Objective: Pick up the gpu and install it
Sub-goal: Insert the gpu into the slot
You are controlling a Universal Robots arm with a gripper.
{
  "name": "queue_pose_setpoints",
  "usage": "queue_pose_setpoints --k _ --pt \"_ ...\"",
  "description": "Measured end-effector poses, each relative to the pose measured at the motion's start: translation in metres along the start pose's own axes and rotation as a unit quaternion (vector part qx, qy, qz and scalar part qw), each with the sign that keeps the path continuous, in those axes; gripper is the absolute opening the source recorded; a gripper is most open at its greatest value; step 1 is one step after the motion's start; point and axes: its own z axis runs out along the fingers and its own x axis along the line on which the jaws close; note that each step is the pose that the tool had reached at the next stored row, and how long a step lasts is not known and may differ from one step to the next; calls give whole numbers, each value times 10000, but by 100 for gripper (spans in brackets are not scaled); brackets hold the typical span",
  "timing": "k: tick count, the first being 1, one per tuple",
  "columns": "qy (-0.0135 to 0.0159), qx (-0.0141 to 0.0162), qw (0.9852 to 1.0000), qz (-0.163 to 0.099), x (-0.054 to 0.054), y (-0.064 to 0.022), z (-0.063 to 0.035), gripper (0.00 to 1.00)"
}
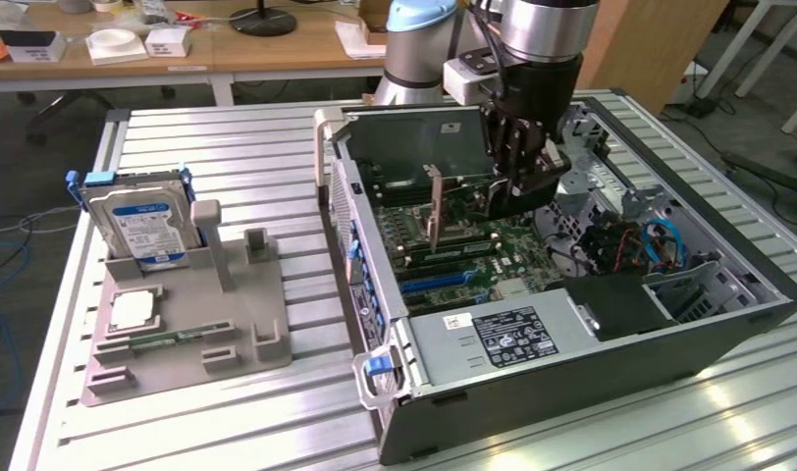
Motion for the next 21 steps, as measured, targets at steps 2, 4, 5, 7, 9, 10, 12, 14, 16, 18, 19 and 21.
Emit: queue_pose_setpoints --k 2,4,5,7,9,10,12,14,16,18,19,21 --pt "5 -15 10000 23 -1 4 5 27" --pt "5 -59 10000 64 -1 6 11 27" --pt "6 -85 9999 86 -1 7 15 27" --pt "7 -144 9998 136 -2 9 24 27" --pt "8 -194 9996 189 -3 11 34 27" --pt "9 -218 9995 215 -3 13 40 27" --pt "10 -267 9993 268 -4 15 49 27" --pt "14 -313 9989 346 -4 15 54 27" --pt "20 -344 9984 449 -4 16 58 27" --pt "25 -366 9978 544 -5 18 63 27" --pt "26 -370 9977 567 -5 23 68 27" --pt "28 -373 9975 599 -7 40 79 27"
